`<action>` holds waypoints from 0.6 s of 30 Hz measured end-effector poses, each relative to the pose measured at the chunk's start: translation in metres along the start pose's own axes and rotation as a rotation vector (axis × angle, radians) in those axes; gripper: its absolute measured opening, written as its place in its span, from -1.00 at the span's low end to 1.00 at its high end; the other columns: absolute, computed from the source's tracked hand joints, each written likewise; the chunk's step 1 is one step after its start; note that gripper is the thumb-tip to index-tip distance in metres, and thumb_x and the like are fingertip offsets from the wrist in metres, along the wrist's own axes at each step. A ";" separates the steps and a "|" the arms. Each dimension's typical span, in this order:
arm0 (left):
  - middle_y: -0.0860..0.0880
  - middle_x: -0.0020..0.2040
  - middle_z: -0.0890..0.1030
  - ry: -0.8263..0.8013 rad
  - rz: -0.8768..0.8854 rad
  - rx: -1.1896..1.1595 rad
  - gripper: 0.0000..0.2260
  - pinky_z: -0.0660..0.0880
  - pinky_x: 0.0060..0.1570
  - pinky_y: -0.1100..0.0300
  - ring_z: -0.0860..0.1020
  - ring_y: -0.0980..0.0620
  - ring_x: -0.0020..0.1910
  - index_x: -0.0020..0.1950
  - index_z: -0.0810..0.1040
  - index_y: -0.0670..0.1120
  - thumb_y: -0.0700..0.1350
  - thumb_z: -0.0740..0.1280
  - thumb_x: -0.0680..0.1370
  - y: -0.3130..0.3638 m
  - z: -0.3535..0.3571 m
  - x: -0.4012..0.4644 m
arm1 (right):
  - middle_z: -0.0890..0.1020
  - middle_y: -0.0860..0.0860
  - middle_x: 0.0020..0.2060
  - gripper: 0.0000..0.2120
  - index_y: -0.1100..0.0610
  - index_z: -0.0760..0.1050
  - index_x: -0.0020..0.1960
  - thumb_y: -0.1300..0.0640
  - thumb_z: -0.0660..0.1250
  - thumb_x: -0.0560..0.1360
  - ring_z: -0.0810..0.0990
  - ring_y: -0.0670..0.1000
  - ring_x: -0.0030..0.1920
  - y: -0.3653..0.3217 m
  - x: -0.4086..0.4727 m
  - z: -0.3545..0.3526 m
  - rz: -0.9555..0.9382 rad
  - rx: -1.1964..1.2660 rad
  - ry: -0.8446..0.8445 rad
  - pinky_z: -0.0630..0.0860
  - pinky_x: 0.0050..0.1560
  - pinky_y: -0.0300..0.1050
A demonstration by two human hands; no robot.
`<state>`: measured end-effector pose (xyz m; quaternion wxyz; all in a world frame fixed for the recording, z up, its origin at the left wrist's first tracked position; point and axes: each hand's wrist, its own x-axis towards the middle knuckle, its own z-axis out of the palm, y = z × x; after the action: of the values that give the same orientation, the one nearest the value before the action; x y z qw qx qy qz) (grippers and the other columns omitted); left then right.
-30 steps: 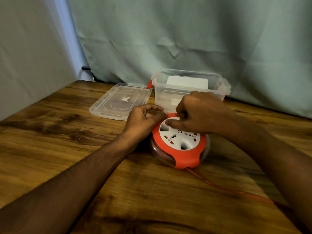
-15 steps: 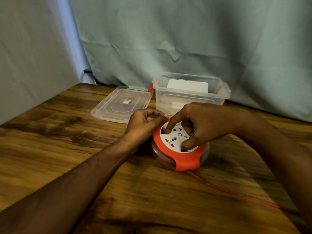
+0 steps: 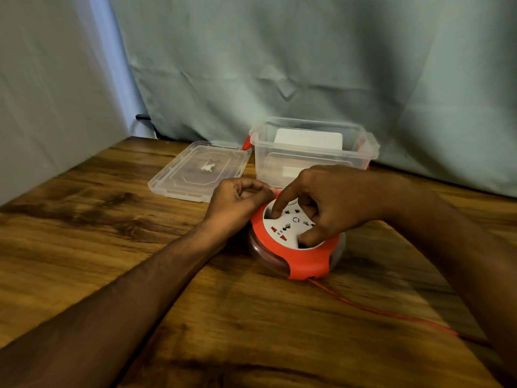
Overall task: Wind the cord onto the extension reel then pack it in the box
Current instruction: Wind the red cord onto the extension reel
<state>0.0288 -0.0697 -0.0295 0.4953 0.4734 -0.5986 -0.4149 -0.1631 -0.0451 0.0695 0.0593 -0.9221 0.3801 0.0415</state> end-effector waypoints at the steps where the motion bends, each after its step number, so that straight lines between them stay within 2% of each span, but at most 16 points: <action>1: -0.10 -0.10 0.78 -0.001 0.005 0.000 -0.87 0.69 0.01 -0.01 0.76 -0.07 -0.09 0.05 0.73 -0.13 -0.12 0.46 0.56 0.000 0.000 0.000 | 0.33 -0.72 -0.22 -0.47 -0.25 0.54 0.26 -0.20 0.54 0.31 0.41 -0.53 -0.15 -0.001 0.000 0.000 -0.003 -0.011 0.015 0.27 -0.30 -0.29; 2: -0.10 -0.10 0.78 -0.004 0.012 0.002 -0.87 0.69 0.00 0.00 0.76 -0.07 -0.09 0.05 0.73 -0.13 -0.12 0.46 0.56 -0.001 0.000 0.000 | 0.42 -0.63 -0.23 -0.47 -0.24 0.55 0.25 -0.23 0.54 0.30 0.44 -0.47 -0.15 -0.002 0.001 0.001 0.001 -0.027 0.033 0.26 -0.31 -0.31; 3: -0.09 -0.10 0.78 -0.009 0.017 0.005 -0.87 0.69 -0.01 0.01 0.76 -0.06 -0.09 0.05 0.73 -0.12 -0.12 0.46 0.56 -0.001 0.000 0.000 | 0.51 -0.45 -0.27 -0.46 -0.24 0.55 0.24 -0.27 0.53 0.29 0.48 -0.38 -0.19 -0.002 0.002 0.002 0.012 -0.047 0.055 0.25 -0.31 -0.32; 4: -0.09 -0.10 0.78 -0.013 0.020 0.006 -0.88 0.69 -0.01 0.01 0.76 -0.05 -0.09 0.05 0.73 -0.12 -0.12 0.45 0.56 -0.001 0.000 0.000 | 0.49 -0.31 -0.33 -0.45 -0.25 0.55 0.23 -0.31 0.52 0.27 0.47 -0.30 -0.23 -0.003 0.003 0.003 0.025 -0.066 0.079 0.24 -0.32 -0.33; 6: -0.09 -0.11 0.78 -0.016 0.016 -0.001 -0.88 0.69 0.01 -0.02 0.76 -0.06 -0.09 0.05 0.73 -0.12 -0.12 0.45 0.57 -0.001 -0.001 0.001 | 0.37 -0.31 -0.34 -0.45 -0.25 0.56 0.19 -0.36 0.49 0.24 0.41 -0.29 -0.25 -0.003 0.005 0.005 0.037 -0.090 0.118 0.22 -0.32 -0.34; 10: -0.11 -0.08 0.78 -0.019 0.010 -0.009 -0.85 0.68 0.06 -0.10 0.76 -0.08 -0.08 0.07 0.73 -0.14 -0.11 0.46 0.56 -0.002 -0.001 0.001 | 0.33 -0.32 -0.33 -0.44 -0.20 0.57 0.12 -0.47 0.39 0.23 0.36 -0.30 -0.26 -0.002 0.008 0.011 0.056 -0.154 0.184 0.19 -0.32 -0.33; 14: -0.10 -0.06 0.78 -0.022 0.021 -0.022 -0.84 0.69 0.05 -0.04 0.77 -0.05 -0.06 0.07 0.73 -0.17 -0.12 0.48 0.55 -0.003 -0.001 0.002 | 0.41 -0.26 -0.31 -0.36 -0.12 0.59 0.02 -0.58 0.24 0.23 0.45 -0.17 -0.26 0.002 0.015 0.020 0.088 -0.243 0.246 0.22 -0.33 -0.32; 18: -0.08 -0.06 0.78 -0.023 0.011 -0.023 -0.84 0.69 0.00 0.02 0.77 -0.01 -0.07 0.08 0.73 -0.16 -0.12 0.48 0.55 -0.003 -0.001 0.002 | 0.48 -0.21 -0.30 -0.36 -0.11 0.57 -0.13 -0.63 0.17 0.21 0.48 -0.13 -0.27 0.007 0.018 0.024 0.121 -0.269 0.313 0.21 -0.37 -0.32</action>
<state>0.0300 -0.0726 -0.0317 0.4962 0.4597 -0.6020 -0.4243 -0.1561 -0.0598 0.0427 -0.1267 -0.8925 0.4303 -0.0480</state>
